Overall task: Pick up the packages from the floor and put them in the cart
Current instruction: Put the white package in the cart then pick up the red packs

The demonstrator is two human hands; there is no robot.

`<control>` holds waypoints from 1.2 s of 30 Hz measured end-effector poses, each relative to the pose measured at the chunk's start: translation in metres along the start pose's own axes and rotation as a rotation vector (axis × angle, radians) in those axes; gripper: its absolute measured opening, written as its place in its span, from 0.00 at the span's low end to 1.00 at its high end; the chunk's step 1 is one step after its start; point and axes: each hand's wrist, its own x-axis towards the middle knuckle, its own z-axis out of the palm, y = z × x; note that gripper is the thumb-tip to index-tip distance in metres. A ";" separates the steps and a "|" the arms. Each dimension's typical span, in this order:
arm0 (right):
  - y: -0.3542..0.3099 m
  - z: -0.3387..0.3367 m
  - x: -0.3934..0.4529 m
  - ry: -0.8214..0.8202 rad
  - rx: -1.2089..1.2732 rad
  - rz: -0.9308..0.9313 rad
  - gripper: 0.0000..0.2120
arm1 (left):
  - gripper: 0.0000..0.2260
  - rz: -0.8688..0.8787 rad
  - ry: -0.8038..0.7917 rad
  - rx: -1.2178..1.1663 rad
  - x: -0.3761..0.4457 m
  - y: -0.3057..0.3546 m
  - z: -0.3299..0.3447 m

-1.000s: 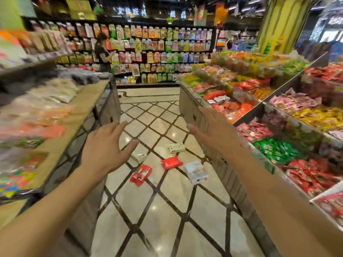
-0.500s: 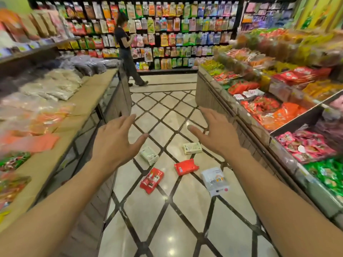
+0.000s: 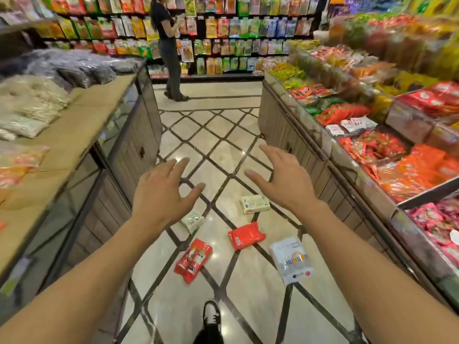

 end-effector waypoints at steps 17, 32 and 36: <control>0.118 0.277 0.263 -0.241 -0.004 0.127 0.34 | 0.33 -0.098 -0.338 -0.112 0.241 -0.096 0.316; 0.342 0.801 0.126 -0.569 0.088 0.663 0.37 | 0.37 -0.429 -0.773 -0.111 0.064 -0.182 0.812; 0.385 0.888 0.108 -0.434 0.070 1.116 0.49 | 0.39 -0.300 -0.753 -0.009 0.036 -0.230 0.909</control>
